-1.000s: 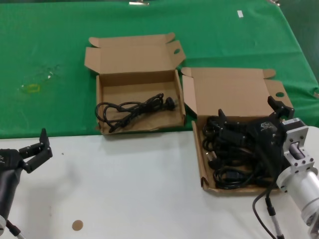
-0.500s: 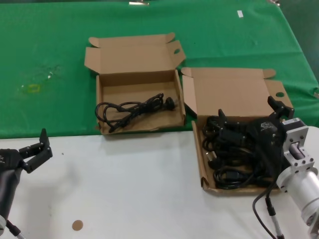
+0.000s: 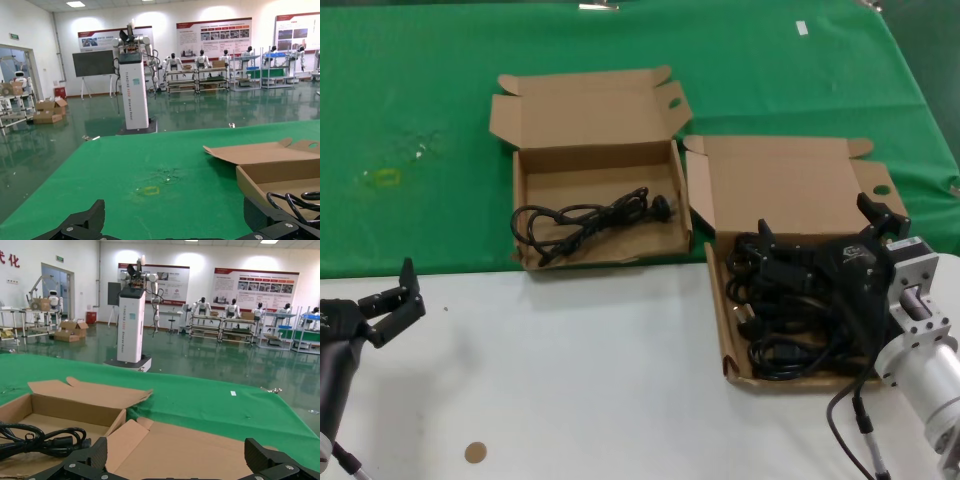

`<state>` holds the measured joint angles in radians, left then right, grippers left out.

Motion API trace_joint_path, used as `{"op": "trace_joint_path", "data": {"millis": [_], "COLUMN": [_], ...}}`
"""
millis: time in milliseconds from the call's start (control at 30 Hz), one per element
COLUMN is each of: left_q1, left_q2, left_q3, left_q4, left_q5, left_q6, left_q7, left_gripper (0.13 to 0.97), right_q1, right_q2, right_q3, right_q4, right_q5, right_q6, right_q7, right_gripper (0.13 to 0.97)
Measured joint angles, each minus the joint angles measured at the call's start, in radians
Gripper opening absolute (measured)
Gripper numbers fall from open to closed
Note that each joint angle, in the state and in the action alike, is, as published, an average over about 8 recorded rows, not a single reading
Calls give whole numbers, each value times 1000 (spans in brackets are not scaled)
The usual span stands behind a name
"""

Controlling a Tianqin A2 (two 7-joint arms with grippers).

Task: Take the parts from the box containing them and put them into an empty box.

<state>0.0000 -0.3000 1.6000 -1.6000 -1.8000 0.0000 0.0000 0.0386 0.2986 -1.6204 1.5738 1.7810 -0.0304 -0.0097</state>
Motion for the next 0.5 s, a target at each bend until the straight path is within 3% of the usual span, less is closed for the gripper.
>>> {"op": "trace_joint_path", "data": {"millis": [500], "left_q1": [0], "left_q2": [0], "left_q3": [0], "left_q4": [0], "left_q5": [0], "left_q6": [0], "left_q7": [0], "left_gripper": [966], "right_q1": [0], "right_q2": [0], "right_q3": [0], "right_q4": [0], "right_q5": [0], "right_q6": [0], "right_q7": [0], "right_gripper": [966]}}
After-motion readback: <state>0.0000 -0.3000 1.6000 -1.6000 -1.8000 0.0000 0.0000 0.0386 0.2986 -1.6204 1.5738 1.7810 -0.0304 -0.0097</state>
